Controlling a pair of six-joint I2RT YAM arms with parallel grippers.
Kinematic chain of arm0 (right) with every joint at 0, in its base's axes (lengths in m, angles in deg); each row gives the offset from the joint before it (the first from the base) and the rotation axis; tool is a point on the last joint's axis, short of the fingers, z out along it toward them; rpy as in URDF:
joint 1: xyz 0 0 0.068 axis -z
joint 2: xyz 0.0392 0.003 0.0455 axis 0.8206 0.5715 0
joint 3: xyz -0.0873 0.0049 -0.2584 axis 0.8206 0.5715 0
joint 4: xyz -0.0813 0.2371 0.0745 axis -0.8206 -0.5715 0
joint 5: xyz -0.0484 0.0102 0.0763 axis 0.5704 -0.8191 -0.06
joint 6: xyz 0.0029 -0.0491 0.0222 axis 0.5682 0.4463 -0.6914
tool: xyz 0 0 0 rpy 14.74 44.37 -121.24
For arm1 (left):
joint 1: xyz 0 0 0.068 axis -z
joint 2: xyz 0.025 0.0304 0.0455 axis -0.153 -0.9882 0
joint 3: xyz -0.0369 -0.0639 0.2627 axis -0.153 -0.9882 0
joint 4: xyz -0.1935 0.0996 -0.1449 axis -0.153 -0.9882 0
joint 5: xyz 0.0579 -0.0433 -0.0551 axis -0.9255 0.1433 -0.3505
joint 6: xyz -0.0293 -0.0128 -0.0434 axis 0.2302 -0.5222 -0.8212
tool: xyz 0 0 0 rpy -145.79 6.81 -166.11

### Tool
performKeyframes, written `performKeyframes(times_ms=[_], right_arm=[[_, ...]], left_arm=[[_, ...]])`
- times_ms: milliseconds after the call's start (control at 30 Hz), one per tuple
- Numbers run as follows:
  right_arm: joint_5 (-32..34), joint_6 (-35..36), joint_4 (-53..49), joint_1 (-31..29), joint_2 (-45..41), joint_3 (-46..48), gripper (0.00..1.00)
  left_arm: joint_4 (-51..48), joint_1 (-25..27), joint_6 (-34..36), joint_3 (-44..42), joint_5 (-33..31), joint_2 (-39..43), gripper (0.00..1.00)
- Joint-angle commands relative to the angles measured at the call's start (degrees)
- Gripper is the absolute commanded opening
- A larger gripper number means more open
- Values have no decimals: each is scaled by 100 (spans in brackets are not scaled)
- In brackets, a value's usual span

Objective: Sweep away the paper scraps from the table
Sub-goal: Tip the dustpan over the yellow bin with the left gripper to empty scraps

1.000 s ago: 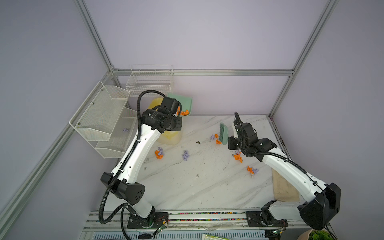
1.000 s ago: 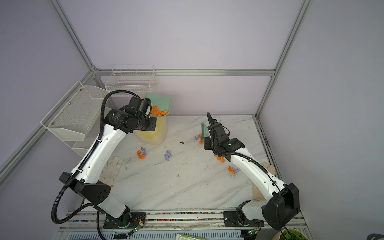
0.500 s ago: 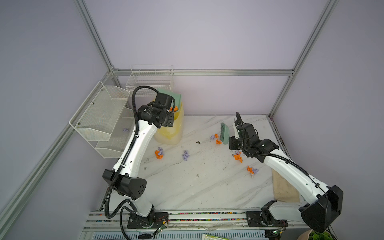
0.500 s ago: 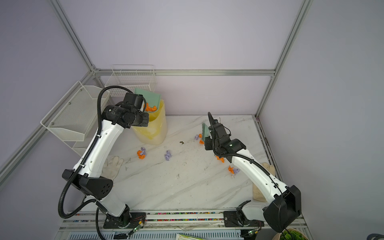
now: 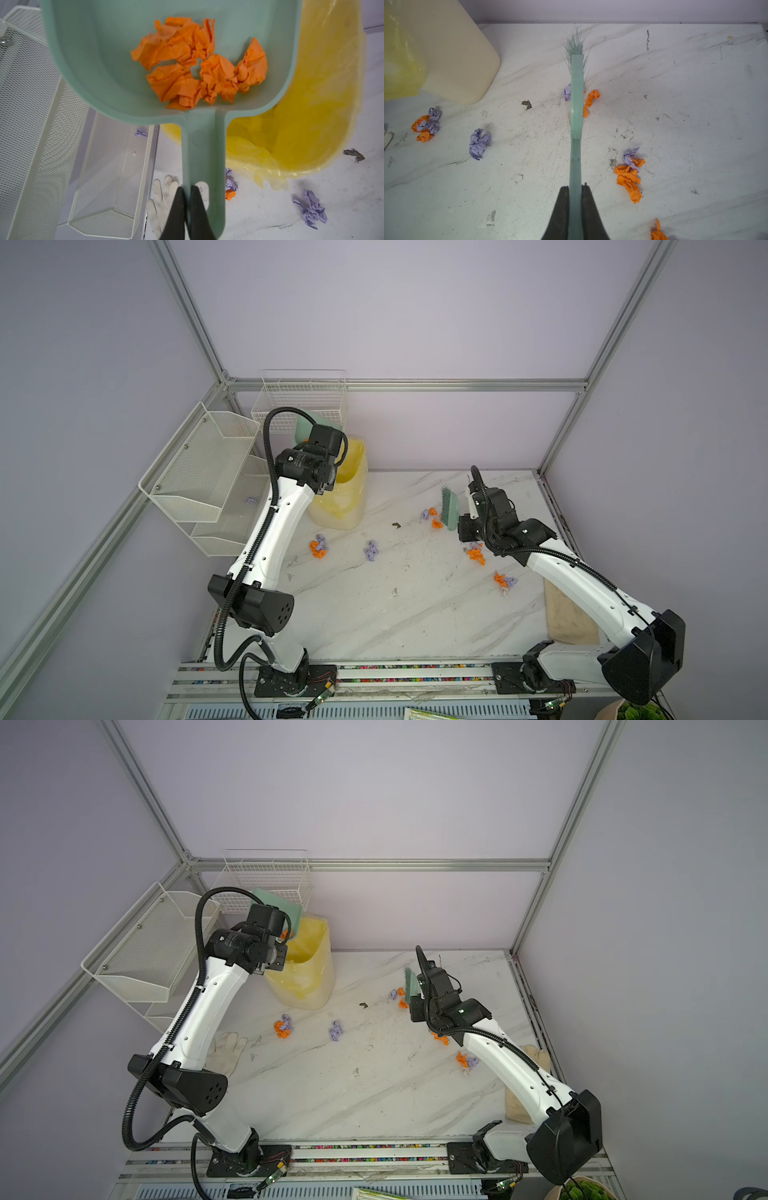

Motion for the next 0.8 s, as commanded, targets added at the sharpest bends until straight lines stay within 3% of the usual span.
performKeyframes(times_ms=[0,467,767], right_arm=[[149,51,147,29,-118,85,0],[165,49,199,27,-132,118,0],[138,102,323,29,42,62,0]], left_arm=[[514,-34,386,-271,-661,187,0],[1422,-23,1139,-1213,-1730,269,0],[2678,29,2135,-2215,-2392,496,0]])
